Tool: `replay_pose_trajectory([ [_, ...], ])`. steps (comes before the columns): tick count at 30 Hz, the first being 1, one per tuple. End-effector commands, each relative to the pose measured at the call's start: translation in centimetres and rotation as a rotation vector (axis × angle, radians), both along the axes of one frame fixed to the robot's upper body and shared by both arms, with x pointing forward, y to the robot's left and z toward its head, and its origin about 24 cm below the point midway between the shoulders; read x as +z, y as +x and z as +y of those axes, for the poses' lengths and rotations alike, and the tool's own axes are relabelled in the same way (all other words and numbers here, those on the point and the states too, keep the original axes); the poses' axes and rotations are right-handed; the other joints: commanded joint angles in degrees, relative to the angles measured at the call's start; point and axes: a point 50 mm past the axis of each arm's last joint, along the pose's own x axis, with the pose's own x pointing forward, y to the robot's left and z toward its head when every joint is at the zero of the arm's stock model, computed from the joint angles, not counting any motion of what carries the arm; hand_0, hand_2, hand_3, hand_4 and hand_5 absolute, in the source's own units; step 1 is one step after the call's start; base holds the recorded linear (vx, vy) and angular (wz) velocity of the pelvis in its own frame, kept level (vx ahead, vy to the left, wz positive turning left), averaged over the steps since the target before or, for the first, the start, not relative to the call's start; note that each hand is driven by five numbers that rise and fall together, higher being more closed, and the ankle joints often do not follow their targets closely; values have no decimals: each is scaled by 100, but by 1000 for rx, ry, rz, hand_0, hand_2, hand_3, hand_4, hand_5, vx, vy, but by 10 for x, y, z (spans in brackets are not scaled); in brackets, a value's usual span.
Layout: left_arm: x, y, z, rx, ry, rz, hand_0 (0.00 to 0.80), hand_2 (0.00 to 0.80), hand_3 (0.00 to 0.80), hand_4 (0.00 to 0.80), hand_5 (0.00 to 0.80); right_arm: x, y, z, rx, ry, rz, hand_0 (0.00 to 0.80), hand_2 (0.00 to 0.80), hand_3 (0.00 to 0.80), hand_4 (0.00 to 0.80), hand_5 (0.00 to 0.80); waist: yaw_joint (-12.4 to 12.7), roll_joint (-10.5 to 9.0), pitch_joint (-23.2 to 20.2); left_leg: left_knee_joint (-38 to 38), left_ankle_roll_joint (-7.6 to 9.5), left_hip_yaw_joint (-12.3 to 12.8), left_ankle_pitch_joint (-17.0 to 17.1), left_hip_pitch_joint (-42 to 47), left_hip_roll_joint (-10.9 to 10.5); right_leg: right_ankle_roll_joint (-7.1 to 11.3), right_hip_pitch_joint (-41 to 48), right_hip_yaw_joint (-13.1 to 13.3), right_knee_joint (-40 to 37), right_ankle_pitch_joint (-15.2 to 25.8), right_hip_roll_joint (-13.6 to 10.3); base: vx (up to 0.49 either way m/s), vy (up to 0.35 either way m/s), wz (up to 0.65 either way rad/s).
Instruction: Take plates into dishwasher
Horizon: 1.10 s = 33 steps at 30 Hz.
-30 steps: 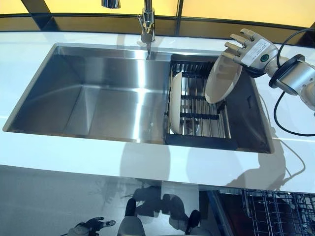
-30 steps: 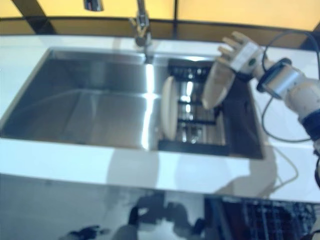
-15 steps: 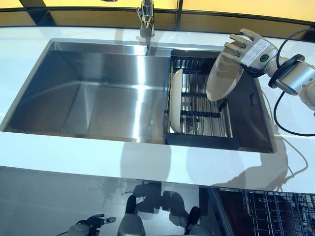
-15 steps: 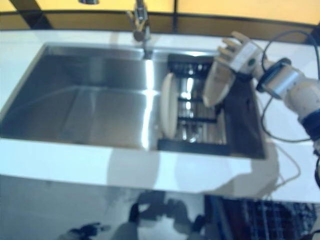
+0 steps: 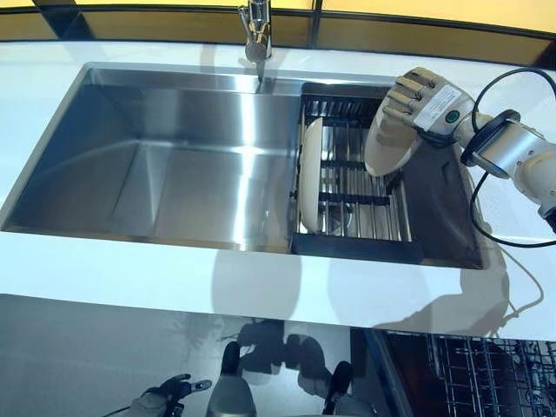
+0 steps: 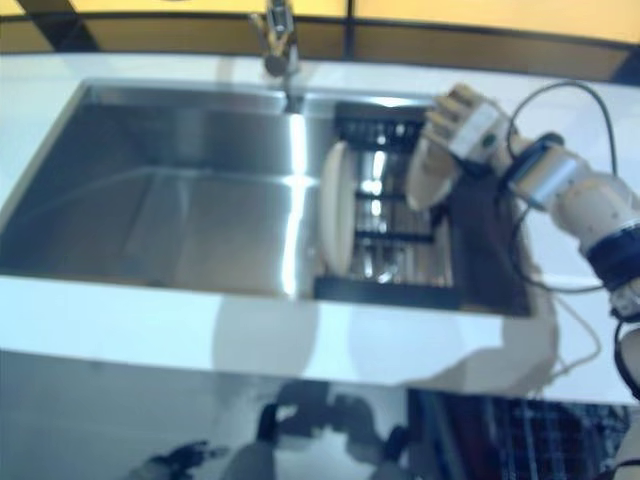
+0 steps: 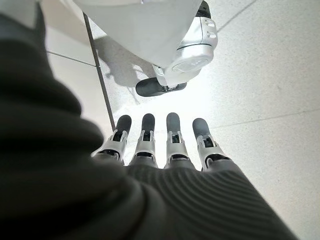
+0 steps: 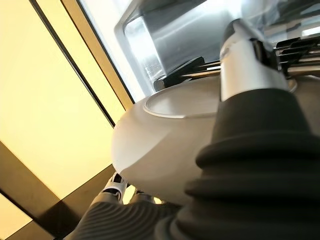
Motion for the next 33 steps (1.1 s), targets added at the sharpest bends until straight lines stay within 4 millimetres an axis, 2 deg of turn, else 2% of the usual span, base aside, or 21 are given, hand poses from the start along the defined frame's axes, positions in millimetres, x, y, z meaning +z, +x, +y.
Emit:
replay_pose_trajectory([
  [1, 3, 3, 8, -47, 43, 14, 0, 0, 0, 0, 0, 29, -2, 3, -45, -4, -83, 0, 0, 0, 0, 0, 72, -119, 68, -80, 391, -16, 245, -257, -209, 144, 52, 287, 76, -26, -245, 0, 0, 0],
  [3, 3, 5, 8, -46, 43, 10, 0, 0, 0, 0, 0, 28, -1, 2, -64, -3, -66, 82, 82, 82, 82, 82, 72, -115, 72, -80, 389, -23, 250, -265, -210, 141, 40, 283, 82, -23, -245, 0, 0, 0],
  [6, 4, 7, 8, -43, 41, 4, 0, 0, 0, 0, 0, 25, 2, 1, -86, -9, -49, 116, 116, 116, 116, 116, 74, -111, 93, -80, 384, -30, 256, -274, -208, 138, 30, 277, 83, -17, -249, 0, 0, 0],
  [8, 4, 7, 7, -44, 41, 3, 0, 0, 0, 0, 0, 25, 3, 2, -98, -12, -43, 260, 260, 260, 260, 260, 84, -114, 96, -80, 379, -32, 261, -275, -205, 139, 31, 275, 81, -11, -254, 0, 0, 0],
  [9, 4, 7, 7, -44, 40, 3, 0, 0, 0, 0, 0, 24, 3, 1, -103, -16, -40, 405, 405, 405, 405, 405, 87, -114, 95, -80, 378, -34, 262, -277, -205, 139, 31, 273, 80, -10, -256, 0, 0, 0],
  [10, 4, 7, 7, -44, 39, 2, 0, 0, 0, 0, 0, 24, 4, 1, -109, -27, -38, 800, 800, 800, 800, 800, 92, -114, 94, -80, 376, -33, 264, -281, -205, 140, 29, 270, 79, -7, -258, 0, 0, 0],
  [25, 3, 7, 7, -36, 39, -3, 0, 0, 0, 0, 0, 30, 6, -3, -136, -23, -67, 800, 800, 800, 800, 800, 89, -141, 57, -80, 373, 2, 259, -291, -203, 133, 22, 265, 61, -4, -254, 0, 0, 0],
  [33, 2, 3, 6, -43, 42, 9, 0, 0, 0, 0, 0, 34, 4, -8, -133, 9, -79, 800, 800, 800, 800, 800, 53, -214, -151, -80, 358, 59, 208, -133, -170, 136, 176, 268, 23, -35, -233, 0, 0, 0],
])
